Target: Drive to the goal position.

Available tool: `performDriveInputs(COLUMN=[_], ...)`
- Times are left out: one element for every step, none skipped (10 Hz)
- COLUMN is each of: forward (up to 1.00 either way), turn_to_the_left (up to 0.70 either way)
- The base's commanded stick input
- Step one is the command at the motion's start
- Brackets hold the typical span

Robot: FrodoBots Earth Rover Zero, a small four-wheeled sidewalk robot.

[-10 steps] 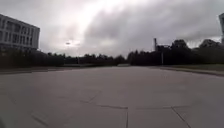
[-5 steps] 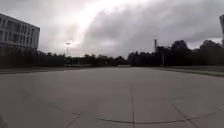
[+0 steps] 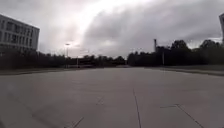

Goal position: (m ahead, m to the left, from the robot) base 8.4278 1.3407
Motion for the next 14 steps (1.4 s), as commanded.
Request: performDriveInputs(forward=[0.7, 0.7, 0.7, 0.7, 0.7, 0.7, 0.7, 0.7, 0.7, 0.7, 0.7, 0.7, 0.7, 0.7], turn_to_the_left=[0.0, 0.0, 0.0, 0.0, 0.0, 0.0, 0.0, 0.0, 0.0, 0.0, 0.0, 0.0, 0.0, 0.0])
